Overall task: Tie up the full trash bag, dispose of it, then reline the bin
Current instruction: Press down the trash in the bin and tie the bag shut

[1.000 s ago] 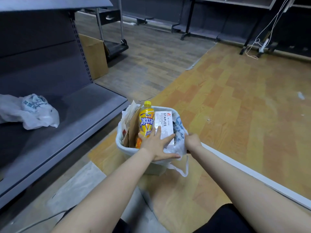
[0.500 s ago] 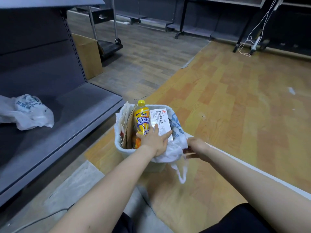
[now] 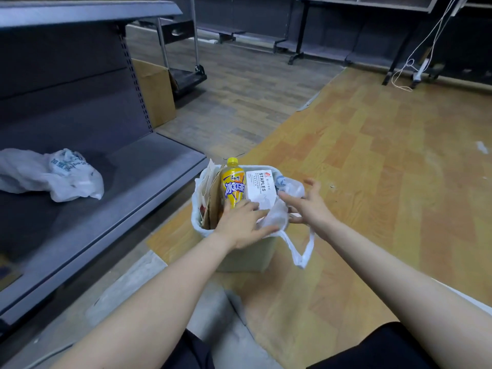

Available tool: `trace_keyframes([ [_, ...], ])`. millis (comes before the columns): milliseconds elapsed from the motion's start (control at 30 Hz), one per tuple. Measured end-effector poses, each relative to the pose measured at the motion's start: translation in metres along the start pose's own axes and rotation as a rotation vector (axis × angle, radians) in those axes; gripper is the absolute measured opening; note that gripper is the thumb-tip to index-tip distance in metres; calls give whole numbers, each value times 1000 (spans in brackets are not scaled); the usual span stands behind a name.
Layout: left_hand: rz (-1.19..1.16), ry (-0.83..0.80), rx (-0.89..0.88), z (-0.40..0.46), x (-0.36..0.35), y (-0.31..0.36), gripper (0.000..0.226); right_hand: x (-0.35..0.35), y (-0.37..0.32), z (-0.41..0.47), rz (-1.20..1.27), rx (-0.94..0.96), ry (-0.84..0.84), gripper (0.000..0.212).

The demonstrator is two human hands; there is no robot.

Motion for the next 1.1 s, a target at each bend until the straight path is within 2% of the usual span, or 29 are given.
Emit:
trace_keyframes([
  [33,118,-8,-40,-3,2,-2,81,-2,-1,0,-80,60,2,76],
  [67,220,-7,-78,-7,3,-4,80,-5,-3,-2,-181,145,11,83],
  [100,288,14,-115,-10,6,-7,68,-7,-6,-2,-293,232,36,81],
  [200,356,60,-155,-19,13,-18,26,-15,-16,-4,-650,441,167,54],
  [267,299,94,-149,-27,17,-24,17,-24,-25,-7,-849,581,218,39],
  [333,231,121,-134,-33,20,-30,19,-39,-33,-14,-1029,844,238,33],
  [367,209,133,-115,-35,22,-33,21,-50,-33,-17,-1120,961,202,42],
  [400,192,146,-88,-36,24,-38,23,-62,-29,-17,-1236,990,79,53],
  [433,179,166,-58,-37,26,-44,23,-74,-20,-16,-1385,937,-80,60],
  [467,170,194,-29,-39,28,-49,23,-85,-10,-14,-1539,849,-221,59],
  [500,161,228,-10,-40,31,-54,23,-93,0,-11,-1651,794,-298,49],
  [533,144,248,-11,-42,32,-59,22,-98,5,-9,-1704,788,-309,33],
  [600,97,203,-37,-47,30,-70,31,-97,5,-4,-1717,818,-264,9],
  [667,163,67,-63,-52,23,-78,37,-86,6,1,-1719,815,-259,13],
  [733,296,5,-111,-55,19,-81,20,-75,9,5,-1717,802,-273,13],
  [767,308,5,-131,-54,19,-81,15,-71,10,6,-1720,798,-268,13],
  [867,237,7,-183,-54,23,-79,23,-60,7,10,-1715,775,-218,14],
  [967,199,-1,-200,-52,27,-65,27,-43,5,16,-1721,733,-132,25],
  [1033,102,58,-167,-52,30,-55,21,-39,4,15,-1688,752,-79,29],
  [1100,45,149,-163,-52,33,-49,20,-45,1,8,-1572,848,-87,33],
])
Point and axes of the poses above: each hand's wrist, its own z-axis towards the middle knuckle, its own x-axis out of the back of the hand, y = z × x, the point moved 4 cm from there along z, towards the middle knuckle, and after that the axes turned 2 degrees about y, right-handed, at the moved point
